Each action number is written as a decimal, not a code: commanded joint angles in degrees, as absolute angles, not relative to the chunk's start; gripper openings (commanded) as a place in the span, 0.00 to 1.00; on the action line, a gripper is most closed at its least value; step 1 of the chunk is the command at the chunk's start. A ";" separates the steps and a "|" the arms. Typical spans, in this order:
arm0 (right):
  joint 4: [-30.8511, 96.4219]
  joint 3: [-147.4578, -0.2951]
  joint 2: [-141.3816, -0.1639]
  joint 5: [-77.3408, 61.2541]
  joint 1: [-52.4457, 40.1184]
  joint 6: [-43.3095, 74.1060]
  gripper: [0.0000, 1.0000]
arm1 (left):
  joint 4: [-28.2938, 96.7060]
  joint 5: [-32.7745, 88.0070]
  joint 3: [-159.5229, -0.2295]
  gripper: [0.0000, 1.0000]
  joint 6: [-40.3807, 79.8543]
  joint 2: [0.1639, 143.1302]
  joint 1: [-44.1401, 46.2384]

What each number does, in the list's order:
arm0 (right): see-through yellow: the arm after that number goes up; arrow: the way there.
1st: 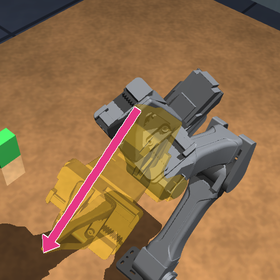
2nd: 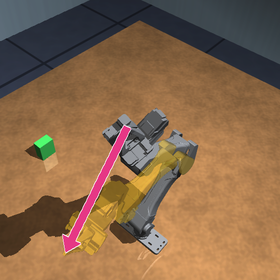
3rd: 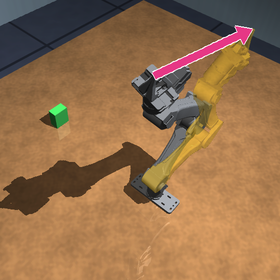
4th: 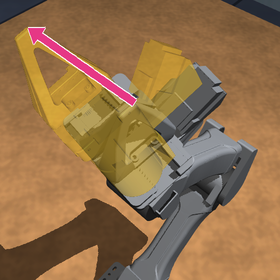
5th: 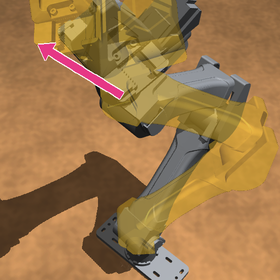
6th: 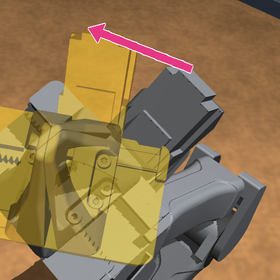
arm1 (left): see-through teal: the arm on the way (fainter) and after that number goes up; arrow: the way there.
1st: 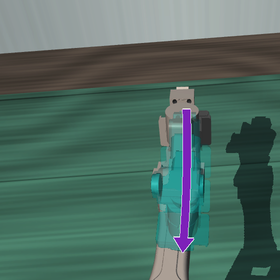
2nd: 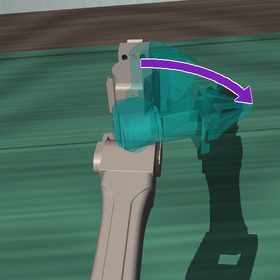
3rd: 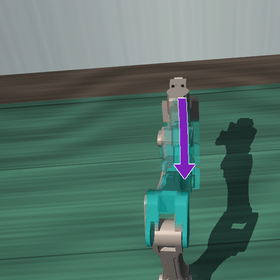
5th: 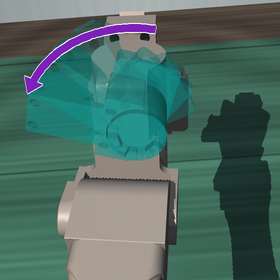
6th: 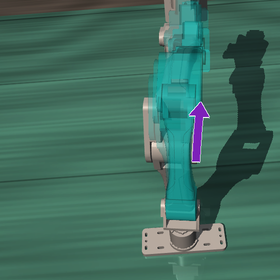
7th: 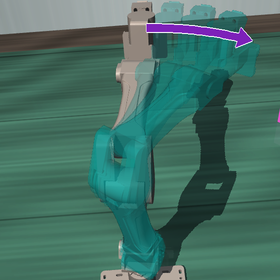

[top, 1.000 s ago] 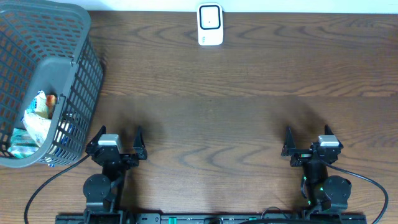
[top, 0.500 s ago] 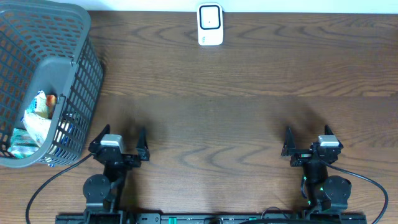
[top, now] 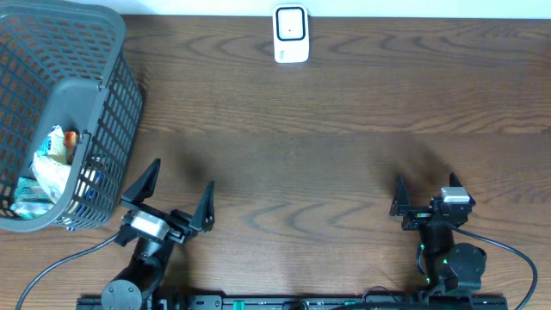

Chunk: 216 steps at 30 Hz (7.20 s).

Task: Scan the item barcode
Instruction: 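Reach the left gripper into the grey basket and grasp the snack bag, then lift the snack bag out and drop it near the scanner, then reach the left gripper back into the basket and grasp the orange box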

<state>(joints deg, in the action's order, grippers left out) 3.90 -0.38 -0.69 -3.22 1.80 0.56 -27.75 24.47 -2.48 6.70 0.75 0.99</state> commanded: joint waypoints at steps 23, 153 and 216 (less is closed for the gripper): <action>4.14 -0.32 -0.38 -2.96 2.15 0.14 0.99 | 27.07 5.30 -79.11 0.97 1.78 56.14 -2.63; 4.14 -0.32 -0.38 -2.98 2.15 0.14 0.99 | 37.34 16.21 -100.62 0.08 36.27 115.63 21.10; 4.14 -0.32 -0.38 -2.98 2.15 0.14 0.99 | 63.55 -23.03 -96.29 0.84 31.83 86.21 -26.06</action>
<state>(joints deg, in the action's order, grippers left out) 3.88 -0.38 -0.69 -3.16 1.80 0.56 63.83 -13.15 -99.18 23.88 84.47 -23.49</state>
